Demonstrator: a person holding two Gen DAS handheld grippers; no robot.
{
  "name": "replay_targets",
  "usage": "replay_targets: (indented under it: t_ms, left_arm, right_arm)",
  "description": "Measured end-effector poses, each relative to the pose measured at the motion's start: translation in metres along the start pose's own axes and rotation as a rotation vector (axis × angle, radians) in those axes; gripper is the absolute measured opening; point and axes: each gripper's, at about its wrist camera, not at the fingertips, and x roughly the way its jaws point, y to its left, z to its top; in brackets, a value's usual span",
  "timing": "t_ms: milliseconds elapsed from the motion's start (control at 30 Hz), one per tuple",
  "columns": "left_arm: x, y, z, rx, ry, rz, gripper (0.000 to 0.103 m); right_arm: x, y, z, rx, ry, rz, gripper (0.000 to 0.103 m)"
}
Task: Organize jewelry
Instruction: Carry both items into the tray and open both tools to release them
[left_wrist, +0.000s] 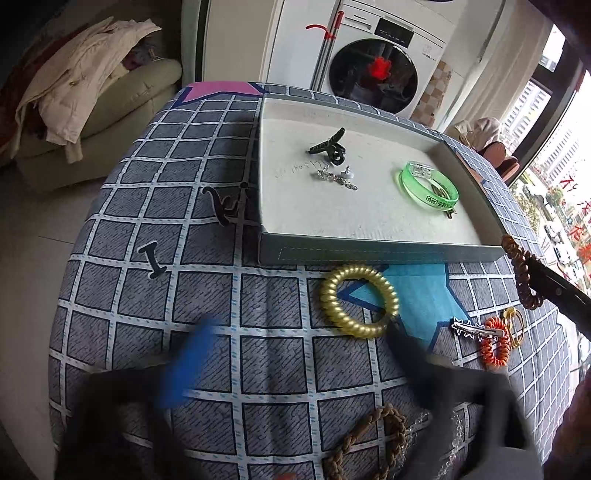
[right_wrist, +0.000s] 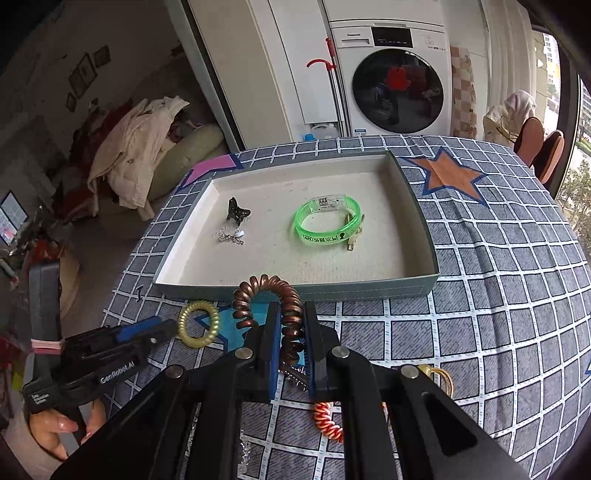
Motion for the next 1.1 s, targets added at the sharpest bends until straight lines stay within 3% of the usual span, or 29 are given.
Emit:
replay_targets:
  t_ms: [133,300,400,500,567,600,633,833,1100]
  left_arm:
    - [0.007,-0.004,0.002,0.017,-0.026,0.040,0.103]
    - [0.032,-0.015,0.008,0.015,-0.002,0.037,0.103]
    - [0.055,-0.026,0.009,0.024,0.058,0.038,0.093]
    - [0.065,-0.039,0.010,0.045,0.047,0.086,0.087]
    - [0.068,-0.048,0.012,0.066,0.046,0.104,0.070]
    - [0.070,-0.053,0.011,0.097,0.041,0.127,0.046]
    - [0.069,-0.056,0.011,0.126,0.039,0.128,0.029]
    - [0.059,-0.064,0.011,0.110,0.006,-0.008,0.029]
    - [0.020,-0.057,0.036,0.087,-0.087,-0.071,0.029]
  right_arm:
    - [-0.002,0.001,-0.003,0.005,-0.002,0.007,0.012]
    - [-0.002,0.001,-0.005,0.012,-0.002,0.014,0.012]
    - [-0.004,0.000,-0.007,0.015,-0.005,0.018,0.012]
    - [-0.007,-0.001,-0.008,0.018,-0.010,0.020,0.012]
    - [-0.009,-0.003,-0.009,0.020,-0.014,0.020,0.012]
    - [-0.010,-0.004,-0.009,0.021,-0.015,0.020,0.012]
    - [-0.010,-0.005,-0.009,0.022,-0.017,0.020,0.012]
    - [-0.013,-0.011,-0.009,0.034,-0.024,0.017,0.012]
    - [-0.010,-0.018,0.008,0.043,-0.033,0.009,0.012]
